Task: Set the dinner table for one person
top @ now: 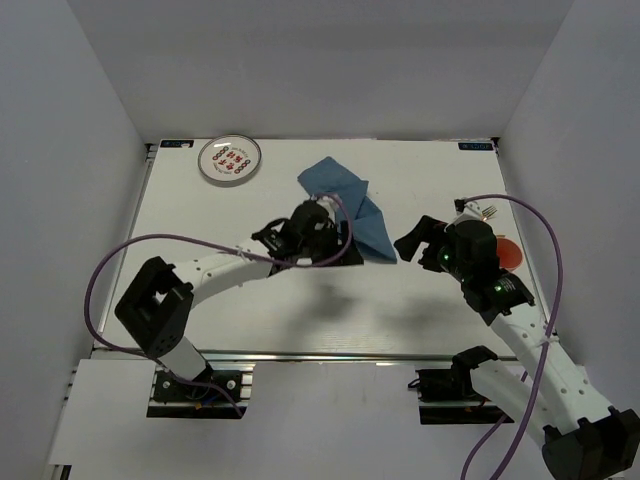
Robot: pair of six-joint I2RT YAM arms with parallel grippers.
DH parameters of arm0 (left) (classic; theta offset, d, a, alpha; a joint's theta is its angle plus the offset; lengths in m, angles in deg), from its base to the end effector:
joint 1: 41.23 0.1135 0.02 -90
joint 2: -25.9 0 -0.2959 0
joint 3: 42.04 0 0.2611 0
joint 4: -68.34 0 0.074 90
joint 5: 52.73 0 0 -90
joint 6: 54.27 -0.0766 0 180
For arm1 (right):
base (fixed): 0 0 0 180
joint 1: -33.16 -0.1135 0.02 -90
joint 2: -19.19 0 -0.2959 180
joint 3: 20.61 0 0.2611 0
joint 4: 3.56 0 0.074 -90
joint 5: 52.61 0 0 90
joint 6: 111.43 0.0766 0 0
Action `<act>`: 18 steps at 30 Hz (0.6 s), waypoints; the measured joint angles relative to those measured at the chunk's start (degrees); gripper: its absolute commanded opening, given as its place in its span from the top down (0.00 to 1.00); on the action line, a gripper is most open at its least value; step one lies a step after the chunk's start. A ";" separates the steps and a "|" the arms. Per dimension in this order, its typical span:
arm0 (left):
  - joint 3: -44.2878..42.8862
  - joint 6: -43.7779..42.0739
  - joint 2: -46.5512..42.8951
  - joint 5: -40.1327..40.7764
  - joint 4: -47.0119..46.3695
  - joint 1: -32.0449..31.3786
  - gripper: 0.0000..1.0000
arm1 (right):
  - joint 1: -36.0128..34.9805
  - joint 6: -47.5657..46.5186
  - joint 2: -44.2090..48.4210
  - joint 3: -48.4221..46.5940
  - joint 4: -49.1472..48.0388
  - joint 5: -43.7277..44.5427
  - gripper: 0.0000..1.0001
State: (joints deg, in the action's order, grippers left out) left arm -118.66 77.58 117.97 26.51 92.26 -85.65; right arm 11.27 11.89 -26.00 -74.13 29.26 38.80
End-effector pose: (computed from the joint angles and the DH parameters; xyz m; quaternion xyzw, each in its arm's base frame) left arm 0.2741 -0.2886 0.2450 0.0603 0.8989 -0.3529 0.2527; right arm 0.1926 0.0754 0.2988 0.0904 0.8361 0.2415 0.4842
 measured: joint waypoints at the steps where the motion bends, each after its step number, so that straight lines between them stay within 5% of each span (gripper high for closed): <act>1: 2.67 0.42 -0.96 0.85 -0.24 -1.73 0.11 | 0.09 0.39 0.07 0.31 -0.20 0.90 0.11; 2: 4.76 0.70 -2.12 1.77 -0.24 -2.86 0.02 | 0.15 0.74 0.15 0.76 -0.44 1.53 0.11; 11: 9.31 12.52 -18.36 29.09 9.20 -3.15 0.02 | 0.66 3.41 -2.23 8.26 -5.66 -0.28 0.11; 18: -7.17 12.55 -5.18 39.89 13.70 -1.66 0.02 | 0.50 3.72 1.64 11.17 -7.67 -4.61 0.11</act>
State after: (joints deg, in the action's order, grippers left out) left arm -125.83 90.12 112.79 66.40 105.96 -87.31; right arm 11.77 15.61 -24.36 -62.96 21.59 34.19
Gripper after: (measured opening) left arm 0.982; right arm 0.890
